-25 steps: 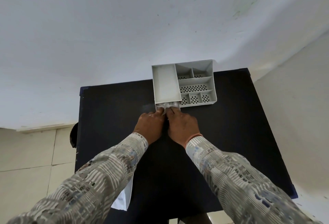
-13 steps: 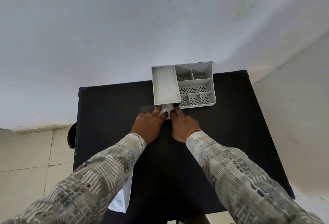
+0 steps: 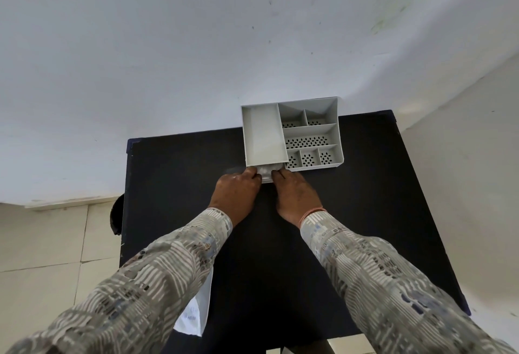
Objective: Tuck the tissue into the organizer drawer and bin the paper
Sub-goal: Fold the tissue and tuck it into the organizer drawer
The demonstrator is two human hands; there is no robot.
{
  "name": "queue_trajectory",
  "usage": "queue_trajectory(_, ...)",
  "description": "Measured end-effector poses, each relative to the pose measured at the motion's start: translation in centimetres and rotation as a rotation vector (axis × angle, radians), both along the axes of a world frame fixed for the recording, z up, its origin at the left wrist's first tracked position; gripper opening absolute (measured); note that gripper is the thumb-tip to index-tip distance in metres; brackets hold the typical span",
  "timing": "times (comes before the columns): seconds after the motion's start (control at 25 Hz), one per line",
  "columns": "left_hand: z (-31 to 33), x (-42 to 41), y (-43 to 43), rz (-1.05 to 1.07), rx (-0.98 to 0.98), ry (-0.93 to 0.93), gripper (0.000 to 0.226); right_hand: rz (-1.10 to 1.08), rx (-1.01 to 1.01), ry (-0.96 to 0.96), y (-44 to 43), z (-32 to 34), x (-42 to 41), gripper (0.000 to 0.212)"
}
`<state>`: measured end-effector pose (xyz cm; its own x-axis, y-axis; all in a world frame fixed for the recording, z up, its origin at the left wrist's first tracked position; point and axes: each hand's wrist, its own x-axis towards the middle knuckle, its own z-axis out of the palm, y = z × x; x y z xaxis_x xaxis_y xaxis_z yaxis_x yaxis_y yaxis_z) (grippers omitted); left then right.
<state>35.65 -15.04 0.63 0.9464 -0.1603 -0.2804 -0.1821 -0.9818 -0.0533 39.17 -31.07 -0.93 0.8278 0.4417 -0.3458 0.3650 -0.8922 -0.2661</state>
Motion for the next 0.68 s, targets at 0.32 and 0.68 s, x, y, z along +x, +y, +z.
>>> queue_trajectory(0.32,0.1,0.4,0.2,0.075,-0.138,-0.130,0.038,-0.067,0.064,0.015,0.1,0.6,-1.2,0.053)
queue_trajectory(0.68,-0.8,0.0,0.2,0.165,-0.228,0.067,0.029,-0.279,0.302,0.039,0.5,1.2,-0.8,0.029)
